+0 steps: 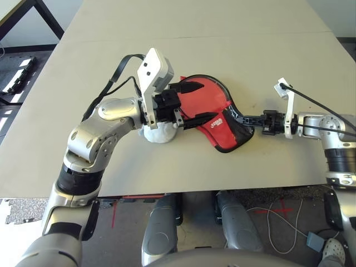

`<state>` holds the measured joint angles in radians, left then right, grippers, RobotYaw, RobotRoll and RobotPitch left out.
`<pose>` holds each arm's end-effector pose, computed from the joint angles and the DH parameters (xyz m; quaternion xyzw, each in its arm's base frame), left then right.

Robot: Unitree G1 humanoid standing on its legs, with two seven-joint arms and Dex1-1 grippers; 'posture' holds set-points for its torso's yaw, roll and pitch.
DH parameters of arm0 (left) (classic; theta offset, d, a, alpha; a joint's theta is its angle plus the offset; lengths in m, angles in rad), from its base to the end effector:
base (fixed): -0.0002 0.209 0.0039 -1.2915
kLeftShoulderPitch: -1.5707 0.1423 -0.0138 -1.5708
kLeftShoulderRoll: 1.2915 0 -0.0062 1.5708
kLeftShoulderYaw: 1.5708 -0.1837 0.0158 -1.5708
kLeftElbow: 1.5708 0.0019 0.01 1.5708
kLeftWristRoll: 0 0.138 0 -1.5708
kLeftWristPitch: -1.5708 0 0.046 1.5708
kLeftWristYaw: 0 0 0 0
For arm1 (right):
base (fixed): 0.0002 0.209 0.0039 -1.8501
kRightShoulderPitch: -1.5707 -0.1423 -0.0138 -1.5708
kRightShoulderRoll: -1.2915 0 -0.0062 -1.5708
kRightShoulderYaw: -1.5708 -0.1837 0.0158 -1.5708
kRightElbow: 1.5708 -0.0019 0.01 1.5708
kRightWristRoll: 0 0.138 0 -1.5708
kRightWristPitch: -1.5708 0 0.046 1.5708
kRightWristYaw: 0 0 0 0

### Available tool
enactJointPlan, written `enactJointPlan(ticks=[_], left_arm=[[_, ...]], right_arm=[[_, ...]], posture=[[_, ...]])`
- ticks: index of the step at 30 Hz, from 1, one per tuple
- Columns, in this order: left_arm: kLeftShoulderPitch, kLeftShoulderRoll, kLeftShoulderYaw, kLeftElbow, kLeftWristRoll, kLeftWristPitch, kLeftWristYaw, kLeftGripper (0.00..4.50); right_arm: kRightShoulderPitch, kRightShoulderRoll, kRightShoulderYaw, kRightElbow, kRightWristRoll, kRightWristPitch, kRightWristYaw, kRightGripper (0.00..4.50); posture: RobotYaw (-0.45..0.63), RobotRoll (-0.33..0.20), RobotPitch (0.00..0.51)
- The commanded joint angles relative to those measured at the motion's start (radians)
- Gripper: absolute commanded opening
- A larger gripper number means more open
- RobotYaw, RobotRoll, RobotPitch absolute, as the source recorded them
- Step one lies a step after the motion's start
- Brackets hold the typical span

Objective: Store the ping-pong paddle in its case and zip it.

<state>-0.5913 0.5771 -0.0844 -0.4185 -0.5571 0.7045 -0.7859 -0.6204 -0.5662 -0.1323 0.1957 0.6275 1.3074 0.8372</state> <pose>0.2478 0.1642 0.2261 0.1299 -0.0441 -0.5517 0.8227 0.2822 -0.2427 0.1524 0.2109 0.3357 0.4013 0.8257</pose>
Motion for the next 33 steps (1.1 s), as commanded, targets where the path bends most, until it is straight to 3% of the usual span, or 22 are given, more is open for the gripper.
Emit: enactJointPlan(ticks=[1, 6, 13, 23, 33], left_arm=[[0.008, 0.013, -0.002, -0.013, 0.0, 0.003, -0.01, 4.5], [0.01, 0.015, 0.001, -0.014, 0.001, 0.001, -0.007, 4.5], [0.015, 0.013, -0.001, -0.017, 0.002, 0.0, -0.002, 4.5], [0.014, 0.004, -0.008, -0.006, 0.008, -0.009, -0.005, 4.5], [0.018, 0.004, -0.01, 0.0, 0.014, -0.015, -0.008, 4.5]], right_arm=[[0.048, 0.001, -0.018, -0.03, 0.028, 0.082, -0.035, 0.04], [0.11, -0.002, -0.087, -0.088, 0.056, 0.158, -0.086, 0.04], [0.23, -0.09, -0.101, -0.163, 0.087, 0.133, -0.062, 0.04], [0.327, -0.272, -0.081, -0.174, 0.124, 0.101, 0.038, 0.04], [0.374, -0.339, -0.062, -0.186, 0.152, 0.078, 0.101, 0.04]], posture=[[0.06, 0.0, 0.237], [0.06, 0.0, 0.239], [0.05, 0.0, 0.244], [0.04, 0.0, 0.245], [0.04, 0.0, 0.248]])
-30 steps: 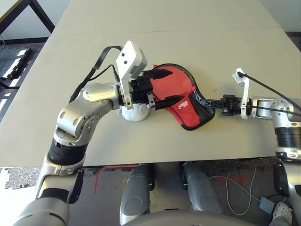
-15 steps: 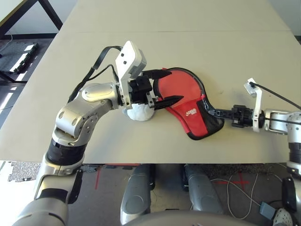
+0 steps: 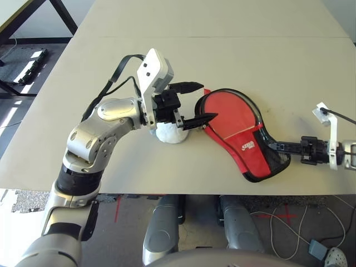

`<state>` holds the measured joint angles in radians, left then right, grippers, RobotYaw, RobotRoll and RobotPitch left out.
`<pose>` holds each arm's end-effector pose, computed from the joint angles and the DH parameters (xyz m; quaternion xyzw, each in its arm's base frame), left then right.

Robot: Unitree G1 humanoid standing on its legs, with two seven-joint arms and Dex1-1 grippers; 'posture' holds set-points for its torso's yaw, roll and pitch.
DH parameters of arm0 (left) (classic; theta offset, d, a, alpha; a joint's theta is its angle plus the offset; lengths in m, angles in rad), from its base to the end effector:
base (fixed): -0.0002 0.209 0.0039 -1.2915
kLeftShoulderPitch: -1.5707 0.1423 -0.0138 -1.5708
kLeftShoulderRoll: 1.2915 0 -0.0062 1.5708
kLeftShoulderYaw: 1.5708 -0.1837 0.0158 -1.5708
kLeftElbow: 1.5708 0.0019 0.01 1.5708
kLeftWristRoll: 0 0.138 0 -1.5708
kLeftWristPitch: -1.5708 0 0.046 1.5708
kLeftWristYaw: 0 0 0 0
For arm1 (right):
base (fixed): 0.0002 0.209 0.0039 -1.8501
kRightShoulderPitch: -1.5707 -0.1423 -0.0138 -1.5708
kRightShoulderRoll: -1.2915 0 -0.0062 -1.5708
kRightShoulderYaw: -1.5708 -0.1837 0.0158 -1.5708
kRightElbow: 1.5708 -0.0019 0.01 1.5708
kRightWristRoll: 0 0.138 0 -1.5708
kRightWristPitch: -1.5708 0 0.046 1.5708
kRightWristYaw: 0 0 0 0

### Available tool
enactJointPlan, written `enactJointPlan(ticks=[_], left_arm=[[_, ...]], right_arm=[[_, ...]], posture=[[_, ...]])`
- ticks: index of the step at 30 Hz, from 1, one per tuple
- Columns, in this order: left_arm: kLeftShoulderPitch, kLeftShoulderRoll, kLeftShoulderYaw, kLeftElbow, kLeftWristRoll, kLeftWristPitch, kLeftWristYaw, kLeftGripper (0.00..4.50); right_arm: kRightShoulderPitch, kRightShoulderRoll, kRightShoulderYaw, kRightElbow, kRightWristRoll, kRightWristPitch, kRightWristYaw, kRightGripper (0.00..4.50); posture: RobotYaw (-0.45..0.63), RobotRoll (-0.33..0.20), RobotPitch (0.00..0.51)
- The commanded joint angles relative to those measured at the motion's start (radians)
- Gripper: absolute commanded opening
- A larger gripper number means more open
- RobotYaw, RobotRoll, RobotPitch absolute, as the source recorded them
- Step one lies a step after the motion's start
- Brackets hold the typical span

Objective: Store the ping-pong paddle in its case and zip it.

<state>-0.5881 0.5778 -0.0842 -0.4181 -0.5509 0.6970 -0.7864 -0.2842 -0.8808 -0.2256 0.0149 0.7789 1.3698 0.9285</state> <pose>0.2478 0.1647 0.2257 0.1322 -0.0460 -0.5497 0.8235 0.2166 -0.3101 0.1522 0.2050 0.4015 0.3453 0.8231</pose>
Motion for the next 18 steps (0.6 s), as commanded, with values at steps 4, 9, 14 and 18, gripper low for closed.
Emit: enactJointPlan(ticks=[4, 9, 14, 18], left_arm=[[0.016, 0.003, -0.011, 0.002, 0.01, -0.01, -0.009, 4.5], [0.019, 0.005, -0.013, 0.007, 0.014, -0.017, -0.013, 4.5], [0.024, 0.005, -0.013, 0.008, 0.02, -0.02, -0.016, 4.5], [0.024, 0.006, -0.015, 0.013, 0.025, -0.024, -0.02, 4.5]], right_arm=[[0.054, -0.041, 0.043, -0.019, 0.01, 0.012, 0.031, 0.04], [0.066, -0.045, 0.05, -0.037, 0.021, 0.014, 0.042, 0.04], [0.091, -0.037, 0.052, -0.075, 0.034, 0.013, 0.047, 0.04], [0.08, -0.042, 0.054, -0.103, 0.021, -0.034, 0.042, 0.04]], posture=[[0.04, 0.0, 0.248], [0.04, 0.0, 0.247], [0.04, 0.0, 0.246], [0.04, 0.0, 0.243]])
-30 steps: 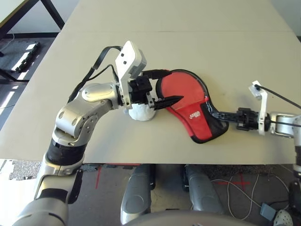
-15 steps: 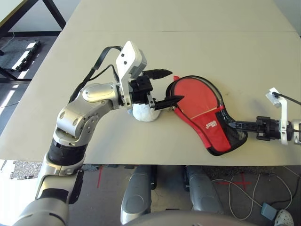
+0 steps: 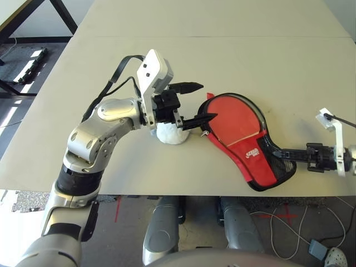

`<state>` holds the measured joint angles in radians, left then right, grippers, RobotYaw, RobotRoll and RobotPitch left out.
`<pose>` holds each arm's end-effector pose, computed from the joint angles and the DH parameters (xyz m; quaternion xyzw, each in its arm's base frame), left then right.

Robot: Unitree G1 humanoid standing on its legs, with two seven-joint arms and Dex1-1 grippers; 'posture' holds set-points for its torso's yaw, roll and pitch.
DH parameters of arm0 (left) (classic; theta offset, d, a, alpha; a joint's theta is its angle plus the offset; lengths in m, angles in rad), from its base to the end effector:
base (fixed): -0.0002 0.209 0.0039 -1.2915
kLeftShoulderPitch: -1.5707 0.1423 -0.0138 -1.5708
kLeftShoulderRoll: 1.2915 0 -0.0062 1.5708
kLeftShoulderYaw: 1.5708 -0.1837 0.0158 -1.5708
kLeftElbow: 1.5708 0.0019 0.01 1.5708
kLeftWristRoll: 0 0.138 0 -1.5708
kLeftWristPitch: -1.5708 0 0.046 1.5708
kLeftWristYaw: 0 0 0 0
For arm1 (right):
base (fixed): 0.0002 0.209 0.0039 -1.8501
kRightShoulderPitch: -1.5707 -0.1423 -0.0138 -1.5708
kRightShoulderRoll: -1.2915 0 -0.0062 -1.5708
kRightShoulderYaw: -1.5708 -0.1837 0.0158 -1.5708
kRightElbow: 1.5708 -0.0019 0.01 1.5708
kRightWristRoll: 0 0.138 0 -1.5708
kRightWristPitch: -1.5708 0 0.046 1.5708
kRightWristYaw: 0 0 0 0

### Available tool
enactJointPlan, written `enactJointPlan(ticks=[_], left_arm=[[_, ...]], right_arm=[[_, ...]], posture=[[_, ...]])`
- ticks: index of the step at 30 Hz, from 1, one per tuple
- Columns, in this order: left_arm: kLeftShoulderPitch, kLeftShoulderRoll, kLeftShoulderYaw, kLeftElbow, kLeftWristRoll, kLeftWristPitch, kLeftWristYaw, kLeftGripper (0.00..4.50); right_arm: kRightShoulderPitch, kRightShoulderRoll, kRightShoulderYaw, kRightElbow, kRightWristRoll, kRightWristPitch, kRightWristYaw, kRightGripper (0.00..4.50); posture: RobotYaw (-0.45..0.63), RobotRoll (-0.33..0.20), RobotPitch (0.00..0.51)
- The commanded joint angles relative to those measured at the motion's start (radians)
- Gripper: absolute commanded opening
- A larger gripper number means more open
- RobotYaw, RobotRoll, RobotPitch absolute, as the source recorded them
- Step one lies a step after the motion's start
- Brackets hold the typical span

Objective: Store the ping-pong paddle in its case and zip it.

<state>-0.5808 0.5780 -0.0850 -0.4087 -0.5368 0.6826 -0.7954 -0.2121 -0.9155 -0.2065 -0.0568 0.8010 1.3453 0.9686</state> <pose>0.2487 0.1661 0.2237 0.1347 -0.0452 -0.5478 0.8245 0.2073 -0.3077 0.1496 0.1881 0.4144 0.3695 0.8102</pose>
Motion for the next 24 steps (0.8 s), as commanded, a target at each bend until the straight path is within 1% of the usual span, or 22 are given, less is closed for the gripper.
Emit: enactJointPlan(ticks=[1, 2, 3, 4, 5, 6, 8, 9, 10, 13, 14, 16, 20, 21, 24], left_arm=[[0.016, 0.006, -0.015, 0.005, 0.011, -0.01, -0.013, 4.5], [0.016, 0.007, -0.015, 0.006, 0.012, -0.011, -0.014, 4.5], [0.016, 0.007, -0.016, 0.006, 0.013, -0.012, -0.015, 4.5], [0.016, 0.008, -0.017, 0.008, 0.014, -0.013, -0.018, 4.5], [0.015, 0.008, -0.018, 0.009, 0.015, -0.013, -0.02, 4.5], [0.014, 0.008, -0.018, 0.009, 0.015, -0.014, -0.022, 4.5], [0.012, 0.009, -0.019, 0.013, 0.017, -0.016, -0.026, 4.5], [0.011, 0.008, -0.019, 0.015, 0.018, -0.017, -0.027, 4.5], [0.01, 0.008, -0.019, 0.016, 0.018, -0.017, -0.028, 4.5], [0.008, 0.009, -0.018, 0.018, 0.018, -0.018, -0.03, 4.5], [0.008, 0.01, -0.018, 0.018, 0.019, -0.019, -0.031, 4.5], [0.011, 0.013, -0.014, 0.015, 0.018, -0.016, -0.029, 4.5], [0.014, 0.025, -0.006, 0.012, 0.02, -0.014, -0.026, 4.5], [0.014, 0.028, -0.005, 0.013, 0.021, -0.014, -0.025, 4.5], [0.006, 0.052, 0.004, 0.02, 0.026, -0.005, -0.028, 4.5]], right_arm=[[-0.009, -0.016, 0.026, -0.041, 0.018, 0.002, 0.015, 0.59], [-0.026, -0.024, 0.017, -0.052, 0.035, 0.009, 0.026, 0.79], [-0.049, -0.034, 0.009, -0.063, 0.048, 0.018, 0.032, 1.18], [-0.076, -0.054, 0.008, -0.075, 0.056, 0.019, 0.045, 1.46], [-0.103, -0.076, 0.007, -0.081, 0.061, 0.008, 0.066, 1.68], [-0.125, -0.099, 0.009, -0.083, 0.062, -0.004, 0.088, 2.1], [-0.156, -0.147, 0.028, -0.072, 0.052, -0.034, 0.132, 2.67], [-0.166, -0.17, 0.041, -0.063, 0.041, -0.056, 0.153, 3.03], [-0.172, -0.197, 0.06, -0.048, 0.014, -0.098, 0.178, 3.29], [-0.178, -0.26, 0.12, 0.021, -0.085, -0.243, 0.245, 4.3], [-0.18, -0.269, 0.137, 0.043, -0.115, -0.29, 0.26, 4.49], [-0.204, -0.246, 0.152, 0.107, -0.18, -0.422, 0.272, 4.49], [-0.268, -0.082, 0.105, 0.159, -0.199, -0.602, 0.222, 4.49], [-0.277, -0.057, 0.102, 0.162, -0.207, -0.626, 0.214, 4.49], [-0.323, 0.041, 0.132, 0.169, -0.258, -0.703, 0.158, 4.49]], posture=[[0.04, 0.0, 0.243], [0.04, 0.0, 0.242], [0.04, 0.0, 0.242], [0.04, 0.0, 0.24], [0.04, 0.0, 0.24], [0.04, 0.0, 0.24], [0.03, 0.0, 0.238], [0.03, 0.0, 0.238], [0.03, 0.0, 0.236], [0.04, 0.0, 0.237], [0.04, 0.0, 0.238], [0.04, 0.0, 0.238], [0.04, 0.0, 0.24], [0.04, 0.0, 0.24], [0.04, 0.0, 0.241]])
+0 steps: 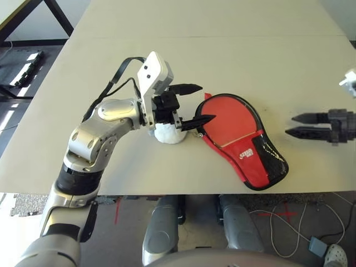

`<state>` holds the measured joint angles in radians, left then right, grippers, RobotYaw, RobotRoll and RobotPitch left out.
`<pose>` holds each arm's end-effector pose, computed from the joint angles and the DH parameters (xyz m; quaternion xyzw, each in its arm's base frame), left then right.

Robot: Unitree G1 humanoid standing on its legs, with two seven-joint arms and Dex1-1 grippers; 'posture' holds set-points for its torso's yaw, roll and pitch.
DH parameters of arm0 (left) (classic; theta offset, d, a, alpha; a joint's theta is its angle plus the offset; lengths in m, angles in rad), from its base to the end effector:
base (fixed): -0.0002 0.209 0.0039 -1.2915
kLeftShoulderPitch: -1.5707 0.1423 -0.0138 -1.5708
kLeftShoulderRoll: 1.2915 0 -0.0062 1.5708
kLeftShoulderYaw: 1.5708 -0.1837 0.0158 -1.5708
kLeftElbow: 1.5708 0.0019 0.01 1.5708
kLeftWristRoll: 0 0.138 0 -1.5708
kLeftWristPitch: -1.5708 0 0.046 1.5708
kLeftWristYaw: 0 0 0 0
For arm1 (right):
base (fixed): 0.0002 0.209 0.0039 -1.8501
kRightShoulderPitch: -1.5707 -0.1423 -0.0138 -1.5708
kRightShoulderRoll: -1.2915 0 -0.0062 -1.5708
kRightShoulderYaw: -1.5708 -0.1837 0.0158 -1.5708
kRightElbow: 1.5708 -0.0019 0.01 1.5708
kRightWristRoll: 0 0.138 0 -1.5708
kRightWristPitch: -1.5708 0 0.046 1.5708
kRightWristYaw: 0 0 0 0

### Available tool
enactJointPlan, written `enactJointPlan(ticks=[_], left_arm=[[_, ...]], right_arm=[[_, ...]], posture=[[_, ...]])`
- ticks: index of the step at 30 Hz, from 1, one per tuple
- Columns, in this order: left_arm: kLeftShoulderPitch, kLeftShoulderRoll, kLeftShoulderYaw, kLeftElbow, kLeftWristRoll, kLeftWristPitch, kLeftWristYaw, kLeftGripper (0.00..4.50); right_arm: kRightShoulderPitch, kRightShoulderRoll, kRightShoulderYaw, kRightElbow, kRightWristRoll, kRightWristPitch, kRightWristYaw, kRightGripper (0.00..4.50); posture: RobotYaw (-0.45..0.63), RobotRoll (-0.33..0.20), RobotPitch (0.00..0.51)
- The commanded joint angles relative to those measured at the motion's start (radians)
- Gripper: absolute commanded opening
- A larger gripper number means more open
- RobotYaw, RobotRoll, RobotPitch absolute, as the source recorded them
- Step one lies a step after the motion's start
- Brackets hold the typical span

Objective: Store the ping-pong paddle in its case and zip it.

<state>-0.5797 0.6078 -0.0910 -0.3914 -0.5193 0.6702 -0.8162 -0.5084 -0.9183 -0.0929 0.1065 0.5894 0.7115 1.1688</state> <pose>0.2504 0.1711 0.2235 0.1504 -0.0345 -0.5440 0.8248 0.2619 -0.3022 0.2084 -0.0386 0.1539 0.4722 0.8671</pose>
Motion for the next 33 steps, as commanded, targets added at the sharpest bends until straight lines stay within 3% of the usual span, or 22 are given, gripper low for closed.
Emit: enactJointPlan(ticks=[1, 6, 13, 23, 33], left_arm=[[0.003, 0.027, 0.012, 0.005, 0.008, 0.009, -0.007, 4.5], [-0.001, 0.105, 0.018, 0.01, 0.025, 0.038, -0.021, 4.5], [0.024, 0.176, 0.017, 0.009, 0.043, 0.064, -0.026, 4.5], [0.072, 0.232, 0.021, -0.026, 0.03, 0.118, -0.059, 4.5], [0.079, 0.275, -0.018, -0.008, 0.057, 0.201, -0.054, 4.5]], right_arm=[[-0.035, 0.062, 0.025, 0.007, -0.061, -0.086, -0.052, 4.49], [-0.056, 0.197, 0.092, -0.056, -0.118, -0.217, -0.065, 4.49], [-0.05, 0.263, 0.18, -0.102, -0.168, -0.249, -0.057, 4.49], [-0.033, 0.239, 0.296, -0.051, -0.299, -0.25, -0.035, 4.49], [-0.037, 0.252, 0.32, -0.035, -0.334, -0.227, -0.029, 4.49]], posture=[[0.04, 0.0, 0.241], [0.05, 0.0, 0.242], [0.06, 0.0, 0.242], [0.07, 0.0, 0.246], [0.07, 0.0, 0.247]])
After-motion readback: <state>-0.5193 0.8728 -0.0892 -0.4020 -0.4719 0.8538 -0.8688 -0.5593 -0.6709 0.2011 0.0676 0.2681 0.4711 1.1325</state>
